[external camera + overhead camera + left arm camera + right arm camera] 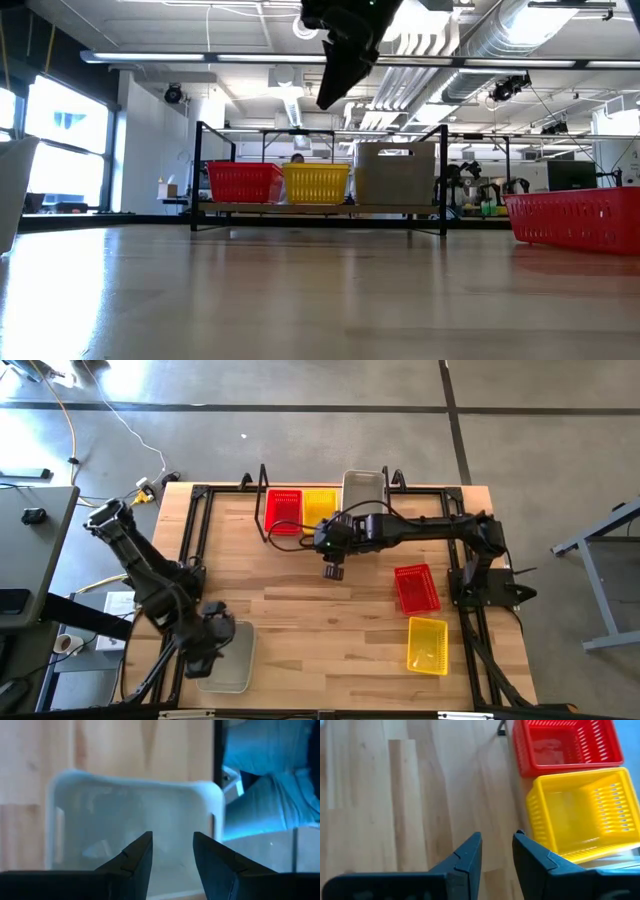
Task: Stack baskets on shelf by color
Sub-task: Stack the gray bin on the gray bins on the shelf
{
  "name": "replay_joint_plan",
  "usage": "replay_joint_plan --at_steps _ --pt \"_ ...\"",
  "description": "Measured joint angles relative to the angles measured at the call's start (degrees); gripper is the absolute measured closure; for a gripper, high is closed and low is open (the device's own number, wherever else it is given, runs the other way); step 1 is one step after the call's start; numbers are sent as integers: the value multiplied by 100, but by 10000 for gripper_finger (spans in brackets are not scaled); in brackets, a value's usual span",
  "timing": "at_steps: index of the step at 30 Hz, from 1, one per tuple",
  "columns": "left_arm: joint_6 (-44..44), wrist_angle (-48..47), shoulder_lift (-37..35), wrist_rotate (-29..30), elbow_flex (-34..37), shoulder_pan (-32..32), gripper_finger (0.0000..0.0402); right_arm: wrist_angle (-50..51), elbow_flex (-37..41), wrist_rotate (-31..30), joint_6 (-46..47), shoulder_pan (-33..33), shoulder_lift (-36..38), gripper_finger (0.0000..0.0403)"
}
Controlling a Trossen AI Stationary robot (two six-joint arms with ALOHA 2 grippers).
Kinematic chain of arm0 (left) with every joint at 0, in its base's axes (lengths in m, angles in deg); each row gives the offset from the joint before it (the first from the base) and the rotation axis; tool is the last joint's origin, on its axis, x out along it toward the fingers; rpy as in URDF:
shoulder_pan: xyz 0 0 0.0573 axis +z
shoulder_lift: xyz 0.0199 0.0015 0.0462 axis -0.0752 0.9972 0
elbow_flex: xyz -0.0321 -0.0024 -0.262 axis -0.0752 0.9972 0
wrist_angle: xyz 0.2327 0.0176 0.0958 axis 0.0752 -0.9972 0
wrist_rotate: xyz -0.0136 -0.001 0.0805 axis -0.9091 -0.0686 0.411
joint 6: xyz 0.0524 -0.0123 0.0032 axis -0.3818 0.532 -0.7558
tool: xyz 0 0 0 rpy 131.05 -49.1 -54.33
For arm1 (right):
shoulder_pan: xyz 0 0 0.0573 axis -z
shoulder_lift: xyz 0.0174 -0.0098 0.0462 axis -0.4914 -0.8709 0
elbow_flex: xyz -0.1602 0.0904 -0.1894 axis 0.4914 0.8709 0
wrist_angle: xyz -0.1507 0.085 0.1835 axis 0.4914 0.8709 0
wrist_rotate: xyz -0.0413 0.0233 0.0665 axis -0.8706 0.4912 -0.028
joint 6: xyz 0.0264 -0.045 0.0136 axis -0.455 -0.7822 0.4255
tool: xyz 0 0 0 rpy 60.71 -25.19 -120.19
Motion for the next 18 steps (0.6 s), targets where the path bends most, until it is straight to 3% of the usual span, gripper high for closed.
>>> replay_joint_plan --at_steps 6,18 --pt "733 16 110 4 0 -654 271 0 0 7 365 -284 0 308" --pt "4398 -634 142 234 11 -967 271 -2 0 20 835 -907 0 308"
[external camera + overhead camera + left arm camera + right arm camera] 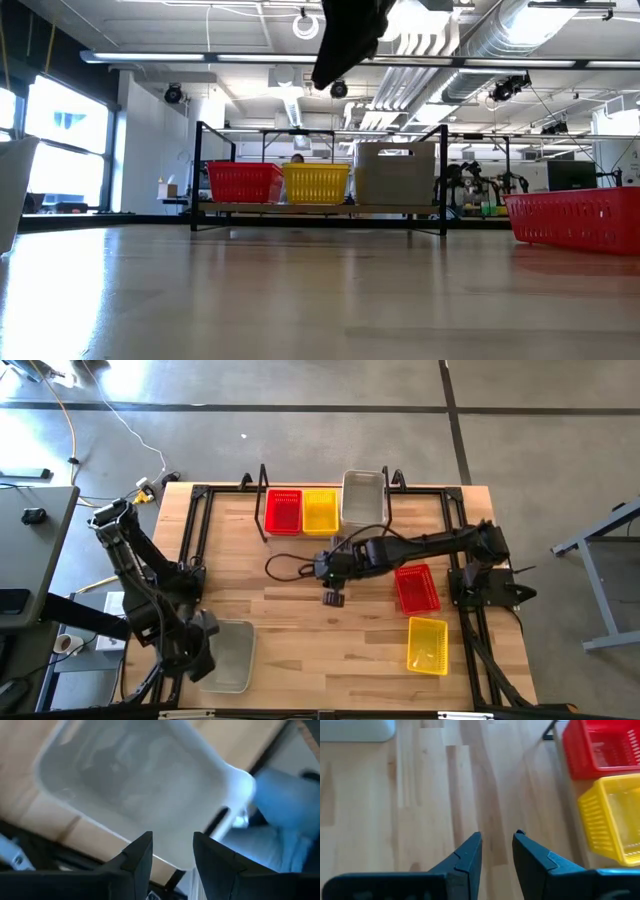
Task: Stack baskets on shelf by color
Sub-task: Stack the gray bin on the gray bins on the shelf
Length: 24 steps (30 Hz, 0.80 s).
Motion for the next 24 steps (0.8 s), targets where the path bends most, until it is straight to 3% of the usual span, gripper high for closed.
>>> replay_joint_plan --at_steps 13,24 --pt "1532 -151 184 -163 650 2 271 20 0 0 15 -490 0 308" --pt "1913 -187 694 -381 728 4 271 48 0 -2 157 -746 0 308"
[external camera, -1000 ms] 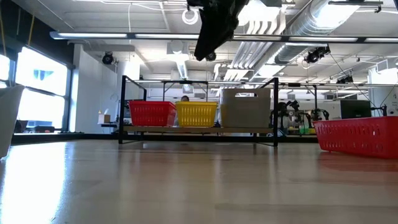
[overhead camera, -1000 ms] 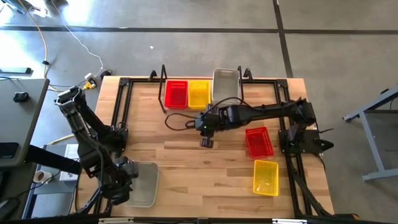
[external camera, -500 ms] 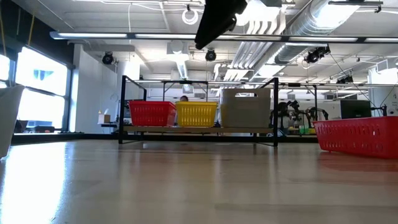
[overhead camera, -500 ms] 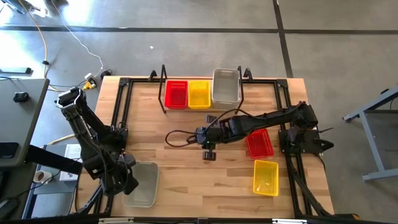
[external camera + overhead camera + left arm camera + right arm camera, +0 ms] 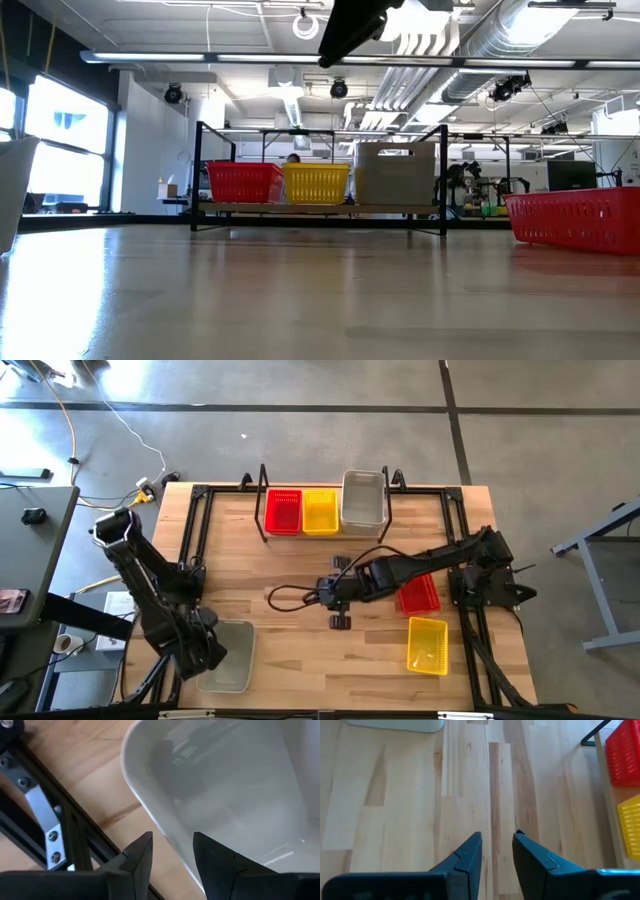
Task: Stack baskets on shelf by color
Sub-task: Stack the gray bin on the gray bins on the shelf
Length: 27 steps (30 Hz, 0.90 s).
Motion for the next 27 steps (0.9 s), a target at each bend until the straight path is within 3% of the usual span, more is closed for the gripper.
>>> replay_joint_plan --at_steps 14,24,27 --pt "106 233 756 -307 0 44 278 -2 2 -2 138 -232 0 308" --pt "402 536 827 189 -2 46 388 -4 2 -2 138 -496 0 308" --pt "563 553 827 342 -4 45 395 -4 2 -2 138 -588 0 308"
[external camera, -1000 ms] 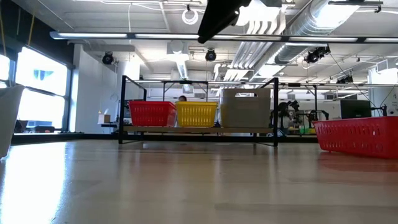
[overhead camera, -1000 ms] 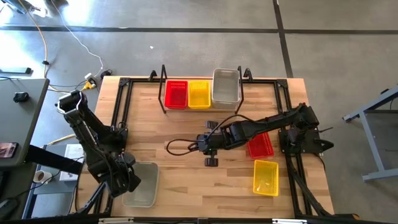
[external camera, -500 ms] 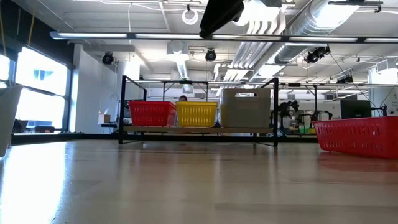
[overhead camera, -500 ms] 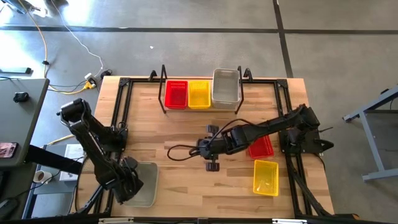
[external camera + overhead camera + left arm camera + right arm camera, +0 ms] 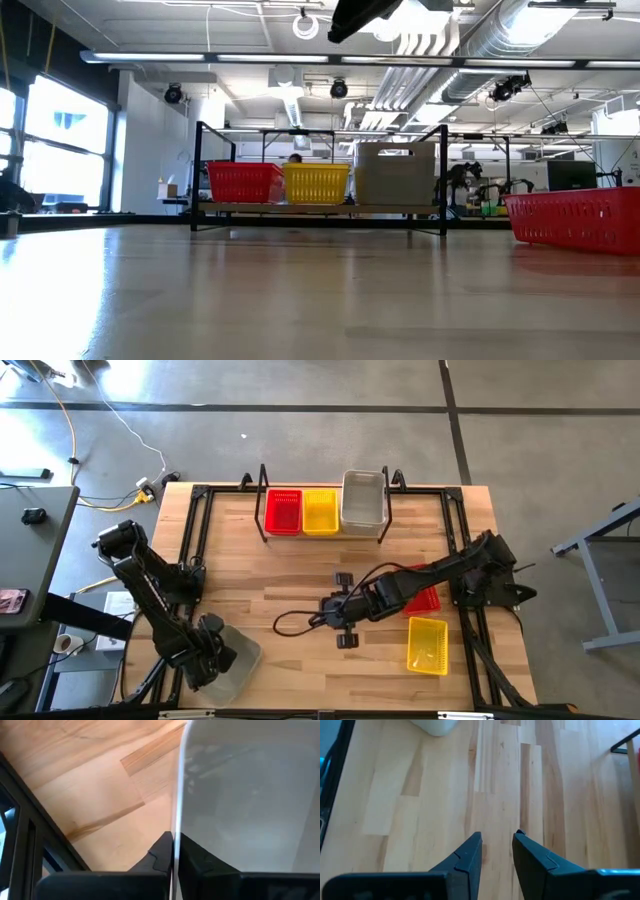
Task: Stack baskets on shelf by color
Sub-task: Stack the gray bin on the gray bins on the shelf
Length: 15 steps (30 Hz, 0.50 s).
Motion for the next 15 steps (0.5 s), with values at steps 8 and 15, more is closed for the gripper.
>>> replay_joint_plan --at_steps 8,15 --pt "82 -43 -31 553 -116 272 398 -4 0 2 126 -243 0 308" --pt "-478 -470 -91 1327 -514 1022 400 -550 65 72 -65 -513 -2 308"
